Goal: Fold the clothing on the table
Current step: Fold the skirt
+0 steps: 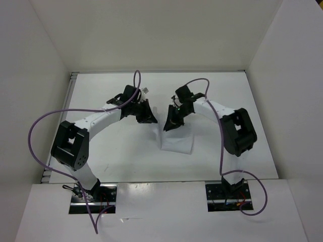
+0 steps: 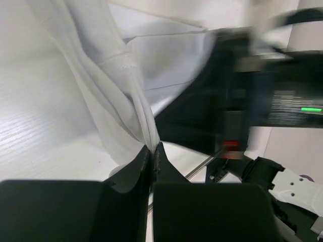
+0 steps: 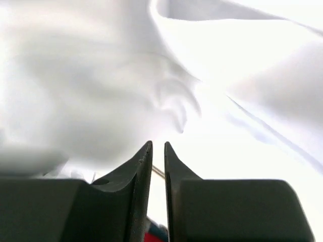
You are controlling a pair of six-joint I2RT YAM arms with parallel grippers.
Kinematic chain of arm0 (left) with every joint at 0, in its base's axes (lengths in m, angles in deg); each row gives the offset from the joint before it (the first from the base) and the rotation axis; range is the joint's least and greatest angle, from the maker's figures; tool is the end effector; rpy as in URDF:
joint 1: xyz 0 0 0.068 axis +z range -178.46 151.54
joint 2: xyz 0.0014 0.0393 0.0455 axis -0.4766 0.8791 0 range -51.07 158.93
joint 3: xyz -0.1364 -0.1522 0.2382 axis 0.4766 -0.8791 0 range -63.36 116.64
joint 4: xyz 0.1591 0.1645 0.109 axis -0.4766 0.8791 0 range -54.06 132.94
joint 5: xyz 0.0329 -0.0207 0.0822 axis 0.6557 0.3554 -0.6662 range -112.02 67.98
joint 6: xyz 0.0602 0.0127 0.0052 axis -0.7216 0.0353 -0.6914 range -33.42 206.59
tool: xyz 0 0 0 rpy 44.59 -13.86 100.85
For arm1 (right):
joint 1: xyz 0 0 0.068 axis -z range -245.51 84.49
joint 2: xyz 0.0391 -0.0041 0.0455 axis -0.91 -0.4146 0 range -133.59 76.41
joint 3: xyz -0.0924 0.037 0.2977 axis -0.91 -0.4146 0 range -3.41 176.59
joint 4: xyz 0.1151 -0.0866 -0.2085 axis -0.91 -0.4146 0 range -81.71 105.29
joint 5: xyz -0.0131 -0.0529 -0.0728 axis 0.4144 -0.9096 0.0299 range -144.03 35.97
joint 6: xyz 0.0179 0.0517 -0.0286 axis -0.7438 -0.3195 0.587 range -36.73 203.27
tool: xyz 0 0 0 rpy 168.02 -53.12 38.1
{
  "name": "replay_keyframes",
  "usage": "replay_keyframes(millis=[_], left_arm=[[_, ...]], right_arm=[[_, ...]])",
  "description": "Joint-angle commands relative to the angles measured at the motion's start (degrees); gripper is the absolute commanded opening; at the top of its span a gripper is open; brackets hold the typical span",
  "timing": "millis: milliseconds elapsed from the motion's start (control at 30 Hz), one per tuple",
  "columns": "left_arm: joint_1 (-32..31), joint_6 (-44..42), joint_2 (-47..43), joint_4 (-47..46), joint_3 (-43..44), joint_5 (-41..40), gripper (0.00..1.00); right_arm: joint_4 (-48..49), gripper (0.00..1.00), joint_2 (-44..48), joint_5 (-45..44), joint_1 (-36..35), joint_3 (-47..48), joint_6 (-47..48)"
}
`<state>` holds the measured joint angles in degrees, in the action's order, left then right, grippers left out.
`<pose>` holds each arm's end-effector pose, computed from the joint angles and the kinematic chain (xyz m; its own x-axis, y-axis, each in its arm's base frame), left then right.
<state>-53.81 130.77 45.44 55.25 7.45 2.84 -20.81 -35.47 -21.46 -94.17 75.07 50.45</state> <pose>0.3314 -0.1787 0.2871 -0.9162 -0.2658 -0.2998 0.0257 0.7078 -0.7059 0.3426 0.2160 0.2116 -0.9994 -0.0258 -0.0211 -0.0333 0.7888 0.6137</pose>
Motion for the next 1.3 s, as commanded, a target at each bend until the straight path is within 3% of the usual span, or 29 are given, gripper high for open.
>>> replay_keyframes(millis=[0,267,467,800,1267], left_arm=[[0.82,0.38,-1.68,0.11,-1.98,1.15,0.00],[-0.41,0.38,-0.53,0.11,-0.23,1.77,0.00],[-2.69,0.38,-0.53,1.16,1.62,2.30,0.00],[-10.94,-0.15,5.16,2.22,6.62,3.87,0.00],[-17.45,0.37,14.14,2.75,14.17,4.58,0.00]], right_arm=[[-3.18,0.21,10.43,-3.73,3.95,-3.66,-0.23],[-7.94,0.28,12.04,-16.91,9.50,-12.37,1.70],[-7.94,0.24,8.61,-21.50,10.91,-13.44,1.70],[-1.88,0.18,-0.09,-15.18,10.91,-10.98,1.70],[0.33,0.17,-1.94,-11.67,10.91,-9.75,1.18]])
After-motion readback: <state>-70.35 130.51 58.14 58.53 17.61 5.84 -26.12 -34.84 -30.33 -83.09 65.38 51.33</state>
